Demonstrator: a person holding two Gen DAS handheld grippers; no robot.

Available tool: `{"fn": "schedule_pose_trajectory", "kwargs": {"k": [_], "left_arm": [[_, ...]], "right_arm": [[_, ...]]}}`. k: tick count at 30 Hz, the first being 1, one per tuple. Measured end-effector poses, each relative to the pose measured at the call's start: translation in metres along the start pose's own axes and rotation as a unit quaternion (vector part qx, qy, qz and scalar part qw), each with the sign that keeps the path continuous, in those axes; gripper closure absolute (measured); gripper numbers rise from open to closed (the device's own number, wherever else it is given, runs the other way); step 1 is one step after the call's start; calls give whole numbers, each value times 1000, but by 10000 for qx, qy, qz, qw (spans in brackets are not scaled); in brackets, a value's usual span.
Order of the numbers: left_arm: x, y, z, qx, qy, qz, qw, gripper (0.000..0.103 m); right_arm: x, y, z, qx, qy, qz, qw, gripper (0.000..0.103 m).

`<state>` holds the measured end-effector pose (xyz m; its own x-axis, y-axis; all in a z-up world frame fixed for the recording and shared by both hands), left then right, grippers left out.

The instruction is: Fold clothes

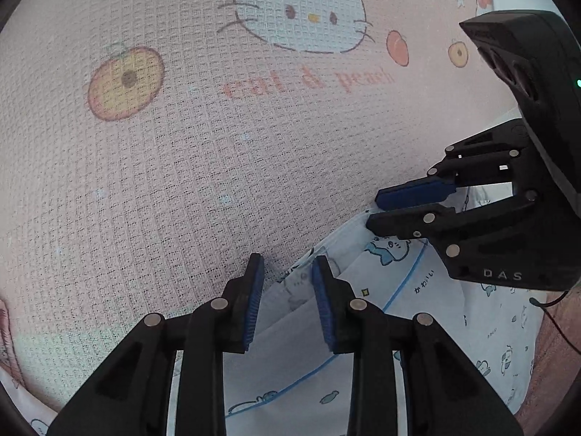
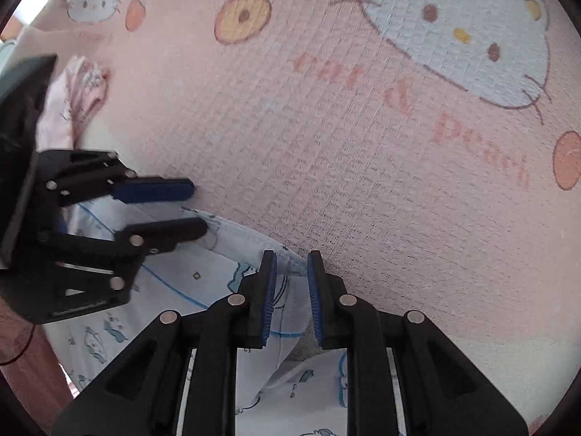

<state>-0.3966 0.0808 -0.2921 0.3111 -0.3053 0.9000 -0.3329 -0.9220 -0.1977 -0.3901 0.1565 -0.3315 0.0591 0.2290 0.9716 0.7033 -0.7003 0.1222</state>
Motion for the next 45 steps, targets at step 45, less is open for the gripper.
{"fn": "schedule_pose_trajectory", "kwargs": {"k": [45], "left_arm": [[57,98,108,2027,-806,-442,9749,101]], "right_arm": [[51,-21,29,-318,-482,-93,9983,96]]}}
Point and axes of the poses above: each gripper's, at about its wrist camera, not at the fingertips, and x roughly against the way its jaws point, y to its left, z to its underside, the point moved 8 cm from there along -x, roughly the way its jaws point, and after that the axes turned 2 degrees about -x, right-handed, at the moved point
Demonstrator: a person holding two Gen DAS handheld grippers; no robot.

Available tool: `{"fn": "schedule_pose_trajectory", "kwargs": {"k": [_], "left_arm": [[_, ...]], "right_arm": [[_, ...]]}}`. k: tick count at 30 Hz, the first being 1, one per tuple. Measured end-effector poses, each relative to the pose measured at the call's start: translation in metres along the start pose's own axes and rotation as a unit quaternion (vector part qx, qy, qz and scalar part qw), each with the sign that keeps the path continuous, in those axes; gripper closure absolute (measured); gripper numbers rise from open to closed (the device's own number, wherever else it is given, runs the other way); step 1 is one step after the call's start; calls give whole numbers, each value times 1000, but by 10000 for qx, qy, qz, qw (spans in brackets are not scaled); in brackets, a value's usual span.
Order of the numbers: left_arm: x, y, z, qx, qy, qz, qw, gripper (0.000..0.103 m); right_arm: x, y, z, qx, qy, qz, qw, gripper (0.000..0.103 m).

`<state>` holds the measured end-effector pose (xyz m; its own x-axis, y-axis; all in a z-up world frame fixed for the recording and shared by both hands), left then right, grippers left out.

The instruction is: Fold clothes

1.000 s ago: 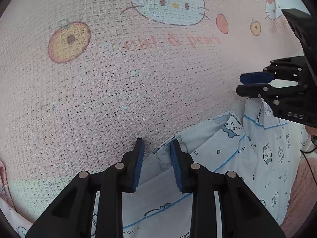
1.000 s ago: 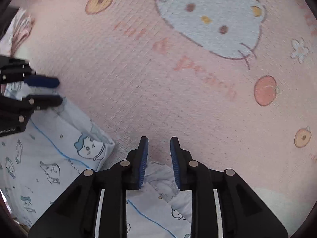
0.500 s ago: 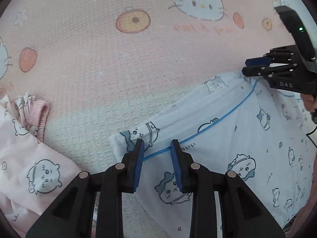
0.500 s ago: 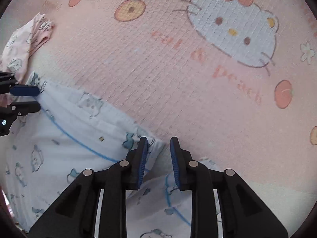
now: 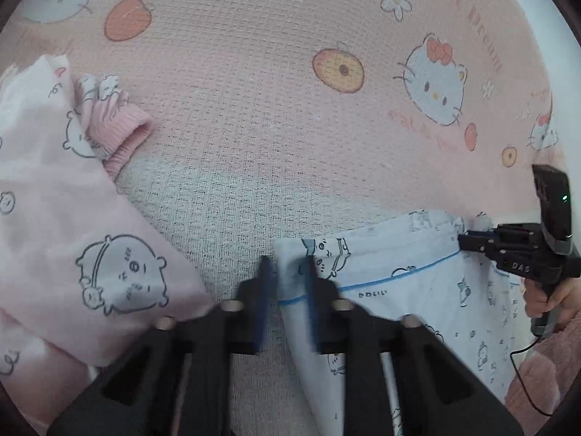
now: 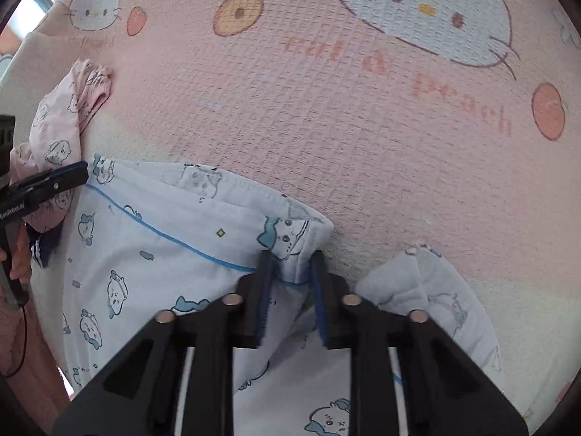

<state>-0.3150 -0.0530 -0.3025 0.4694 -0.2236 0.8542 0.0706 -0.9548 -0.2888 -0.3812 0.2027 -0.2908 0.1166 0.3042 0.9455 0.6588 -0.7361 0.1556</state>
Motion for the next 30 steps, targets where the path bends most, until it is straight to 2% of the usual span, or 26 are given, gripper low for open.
{"fn": "schedule_pose_trajectory", "kwargs": {"k": [5,9,12,15,16,18,20,21,23,25,28,30], "left_arm": [[15,6,-11,-122,-255,-254,9993,101],[18,20,-12,-29,-317,-399,9987,101],[6,27,-6,-47,-250,-541,9982,100],[7,26,-8,-95,-220,-621,9978,97],[9,28,-9,-22,-191,-611,9979,95],[18,34,-12,142,-206,-660,9975,93],[34,31,-15,150,-279,-628,9975,93],[43,22,-15,74,-299,-465,9984,93],[51,-4,-6,-150,-80,-50,9998,90],[51,-30,15,-380,378,159,9984,89],[52,-59,65,-642,1026,145,9925,89],[59,-74,98,-792,1232,129,9891,89]], "right_arm": [[22,1,-24,32,-462,-76,9989,98],[28,-15,-29,-326,-632,-228,9972,98],[9,-19,-32,-734,-583,-457,9945,98],[-37,-19,-49,-1324,-598,-770,9864,98],[-44,-23,-56,-1523,-705,-824,9824,91],[-31,-36,-63,-1834,-1021,-763,9747,83],[-19,-47,-72,-2023,-1310,-647,9684,82],[-6,-46,-71,-1988,-1352,-632,9686,81],[19,-37,-63,-1772,-1338,-621,9731,81],[44,-18,-45,-1549,-1251,-543,9785,81],[53,18,11,-1487,-651,-504,9854,81],[59,41,57,-1479,-275,-497,9874,81]]}}
Point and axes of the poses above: each gripper's, at about its wrist camera, not at the fingertips, and x roughly against the way its jaws point, y to its left, z to its underside, the point moved 8 cm from there along -x, roughly the way its jaws point, and after that the axes turned 2 degrees about -x, right-handed, at the moved point
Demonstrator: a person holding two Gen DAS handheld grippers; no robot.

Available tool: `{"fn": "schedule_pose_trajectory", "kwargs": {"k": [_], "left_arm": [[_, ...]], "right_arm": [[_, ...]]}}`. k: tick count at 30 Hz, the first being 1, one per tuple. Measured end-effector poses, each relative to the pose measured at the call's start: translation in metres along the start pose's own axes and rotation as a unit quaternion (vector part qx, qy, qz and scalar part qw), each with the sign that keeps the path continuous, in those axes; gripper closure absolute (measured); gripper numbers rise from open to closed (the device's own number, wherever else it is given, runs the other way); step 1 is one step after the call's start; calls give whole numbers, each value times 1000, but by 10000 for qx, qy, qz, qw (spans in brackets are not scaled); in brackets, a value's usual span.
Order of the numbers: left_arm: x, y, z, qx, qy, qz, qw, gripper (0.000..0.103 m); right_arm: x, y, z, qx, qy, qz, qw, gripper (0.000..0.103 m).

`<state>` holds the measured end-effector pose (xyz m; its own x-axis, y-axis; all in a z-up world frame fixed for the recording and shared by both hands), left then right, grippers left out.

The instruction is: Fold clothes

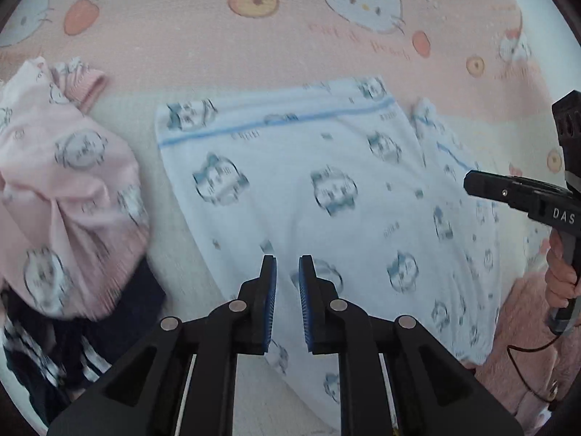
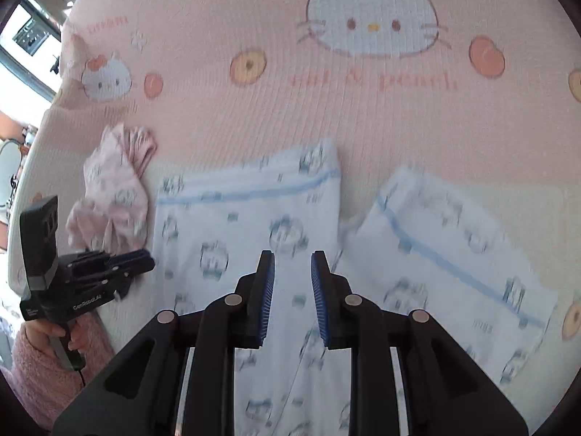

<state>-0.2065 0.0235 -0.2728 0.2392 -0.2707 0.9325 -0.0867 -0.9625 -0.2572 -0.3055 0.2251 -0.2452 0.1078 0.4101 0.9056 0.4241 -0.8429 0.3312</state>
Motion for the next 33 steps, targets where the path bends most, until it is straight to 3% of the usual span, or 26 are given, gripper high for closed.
{"fn": "schedule_pose_trajectory", "kwargs": {"k": [5,7,13,17,20,25,28,29,30,33], "left_arm": [[-11,-29,58,-150,481,-30,9987,89],[-5,-36,67,-187,450,-29,9988,89],[8,-72,90,-433,361,137,9983,89],[-15,-89,116,-774,811,-248,9934,89],[-17,-87,124,-784,818,-466,9925,88],[-10,-82,129,-695,804,-603,9925,82],[-11,-78,129,-582,839,-669,9925,71],[-10,-75,130,-520,853,-701,9925,61],[-9,-73,130,-453,870,-708,9927,58],[0,-72,130,-262,844,-550,9946,57]], "right_arm": [[-28,10,96,-220,360,246,9988,81],[-36,2,125,-391,507,444,9970,81],[-8,-11,168,-405,209,727,9963,81],[-1,-31,200,-285,389,1184,9918,81],[0,-54,225,-365,484,1329,9893,83],[23,-74,238,-800,83,1161,9900,83],[34,-73,238,-846,-79,1018,9912,81],[33,-74,241,-880,-30,1006,9910,79],[29,-77,245,-949,114,1038,9900,79],[36,-87,244,-1462,60,712,9867,79]]}}
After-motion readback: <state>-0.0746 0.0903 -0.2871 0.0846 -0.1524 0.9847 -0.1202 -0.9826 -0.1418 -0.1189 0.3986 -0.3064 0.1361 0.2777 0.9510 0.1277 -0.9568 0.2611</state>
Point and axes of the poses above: each gripper's, at about its wrist camera, not at the fingertips, and x roughly against the way its jaws point, y to its left, z to its underside, the point moved 8 cm from there along -x, roughly the way its jaws point, and after that the axes turned 2 degrees about -x, right-handed, at the moved point
